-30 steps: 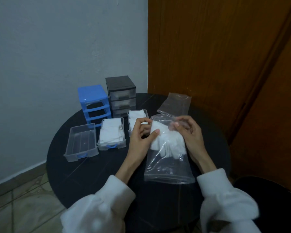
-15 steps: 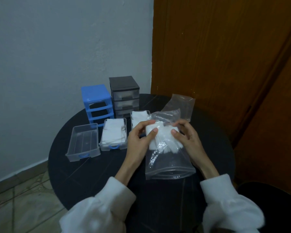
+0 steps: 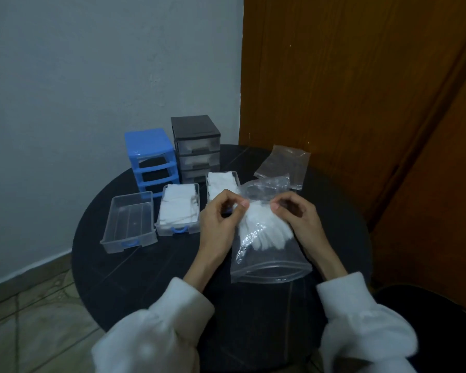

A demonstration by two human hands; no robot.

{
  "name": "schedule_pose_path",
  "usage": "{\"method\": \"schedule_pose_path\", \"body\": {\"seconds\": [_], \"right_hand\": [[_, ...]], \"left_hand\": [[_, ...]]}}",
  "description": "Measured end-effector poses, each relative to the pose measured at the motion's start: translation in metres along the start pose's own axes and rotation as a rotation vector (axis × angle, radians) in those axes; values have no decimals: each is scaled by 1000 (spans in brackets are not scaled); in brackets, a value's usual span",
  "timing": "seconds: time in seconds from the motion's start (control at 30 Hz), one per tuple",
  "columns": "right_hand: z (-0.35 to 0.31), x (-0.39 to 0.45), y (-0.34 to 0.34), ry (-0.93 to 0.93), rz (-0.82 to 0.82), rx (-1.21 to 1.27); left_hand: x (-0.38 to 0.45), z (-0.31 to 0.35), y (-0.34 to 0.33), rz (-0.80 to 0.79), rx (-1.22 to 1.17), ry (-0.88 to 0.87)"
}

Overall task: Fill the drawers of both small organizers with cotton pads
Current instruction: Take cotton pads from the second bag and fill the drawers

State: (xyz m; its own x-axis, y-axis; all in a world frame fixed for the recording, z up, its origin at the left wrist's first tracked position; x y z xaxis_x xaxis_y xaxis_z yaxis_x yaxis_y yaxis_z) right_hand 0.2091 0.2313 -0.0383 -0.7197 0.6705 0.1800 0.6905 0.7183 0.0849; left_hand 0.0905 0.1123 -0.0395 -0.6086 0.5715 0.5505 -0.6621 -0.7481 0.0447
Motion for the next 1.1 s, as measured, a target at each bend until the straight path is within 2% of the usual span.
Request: {"method": "schedule_pose_path", "body": {"seconds": [0.17,0.37,0.53,0.63,0.8,0.93,1.0,1.1], "right_hand": [[0,0,2,1,73,-137],[-11,-5,2,111,105,-132],[-10,-10,29,138,365,-115],[-9,-13,40,138,461,-113],[4,-9,47,17,472,-290],[15,-7,57,-135,488,-496],[9,-13,63,-108,527,-517],[-9,-29,74,57,610,-428]], "left_hand": [[-3,7,-5,-18,-24,1],[-7,7,-13,-68,-30,31],[-9,8,-23,-129,-134,72],[-11,11,-25,-161,-35,-4],[-16,23,-37,-329,456,-265],[-19,27,-53,-454,486,-314],[-21,27,-64,-543,450,-288],[-22,27,-77,-612,537,-297]]}}
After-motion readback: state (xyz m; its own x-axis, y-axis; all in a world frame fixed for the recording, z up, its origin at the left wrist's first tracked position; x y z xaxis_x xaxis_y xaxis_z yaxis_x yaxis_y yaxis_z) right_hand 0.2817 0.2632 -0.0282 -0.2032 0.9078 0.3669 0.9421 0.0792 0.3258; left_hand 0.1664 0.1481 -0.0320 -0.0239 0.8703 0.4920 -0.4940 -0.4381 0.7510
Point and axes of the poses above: each hand's wrist, its own x-axis towards the middle knuckle, its own y-axis out of the back of the hand, z = x × y, the point moved 8 cm from there along x, towards the middle knuckle, and after that the axes turned 9 degrees about -y, right-handed, at the moved point
